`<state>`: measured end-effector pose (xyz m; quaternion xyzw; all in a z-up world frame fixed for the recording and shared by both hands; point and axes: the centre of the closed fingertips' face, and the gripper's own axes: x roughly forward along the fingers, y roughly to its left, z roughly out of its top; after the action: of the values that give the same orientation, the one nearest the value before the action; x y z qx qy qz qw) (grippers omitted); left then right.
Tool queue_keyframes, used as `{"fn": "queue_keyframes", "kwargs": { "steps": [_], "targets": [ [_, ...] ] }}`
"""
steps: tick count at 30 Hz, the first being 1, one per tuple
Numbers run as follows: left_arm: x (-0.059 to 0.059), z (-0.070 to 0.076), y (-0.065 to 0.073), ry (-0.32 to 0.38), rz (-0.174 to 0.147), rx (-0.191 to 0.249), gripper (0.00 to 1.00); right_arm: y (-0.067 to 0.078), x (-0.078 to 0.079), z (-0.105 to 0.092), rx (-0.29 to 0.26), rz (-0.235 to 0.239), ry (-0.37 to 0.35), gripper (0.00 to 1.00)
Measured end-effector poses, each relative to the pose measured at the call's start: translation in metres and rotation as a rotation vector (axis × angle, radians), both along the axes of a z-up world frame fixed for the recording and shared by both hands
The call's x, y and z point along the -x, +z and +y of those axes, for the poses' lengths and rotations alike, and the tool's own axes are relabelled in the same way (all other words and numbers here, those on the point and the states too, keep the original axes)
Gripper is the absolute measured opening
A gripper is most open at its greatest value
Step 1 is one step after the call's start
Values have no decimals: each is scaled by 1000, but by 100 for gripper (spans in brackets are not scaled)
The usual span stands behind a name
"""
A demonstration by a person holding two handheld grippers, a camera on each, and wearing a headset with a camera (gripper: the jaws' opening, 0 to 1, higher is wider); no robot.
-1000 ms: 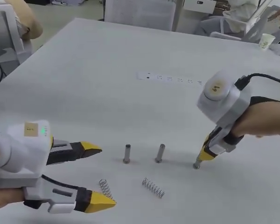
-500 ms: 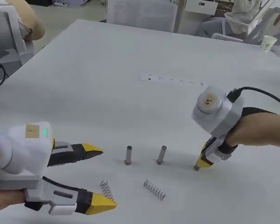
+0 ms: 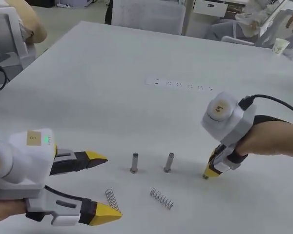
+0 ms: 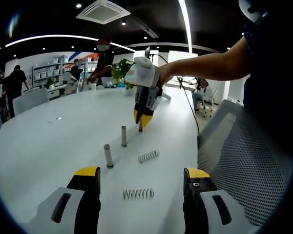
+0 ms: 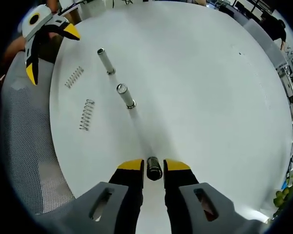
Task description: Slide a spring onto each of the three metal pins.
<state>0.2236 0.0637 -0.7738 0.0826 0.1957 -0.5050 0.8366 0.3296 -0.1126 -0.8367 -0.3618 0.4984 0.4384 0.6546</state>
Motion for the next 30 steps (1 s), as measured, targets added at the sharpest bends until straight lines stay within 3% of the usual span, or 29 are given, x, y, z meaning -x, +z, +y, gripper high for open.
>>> {"fn": "queue_keyframes", "kwargs": {
  "steps": [13, 22, 30],
  "targets": [
    [-1, 0, 0, -3, 0, -2, 65, 14, -1, -11, -44, -46, -39, 19],
    [-1, -1, -1, -8, -1, 0, 65, 11, 17, -24, -48, -42, -61, 20],
    [-1, -3, 0, -13, -3, 2, 65, 12, 33, -20, -67, -30, -70, 21]
  ]
}}
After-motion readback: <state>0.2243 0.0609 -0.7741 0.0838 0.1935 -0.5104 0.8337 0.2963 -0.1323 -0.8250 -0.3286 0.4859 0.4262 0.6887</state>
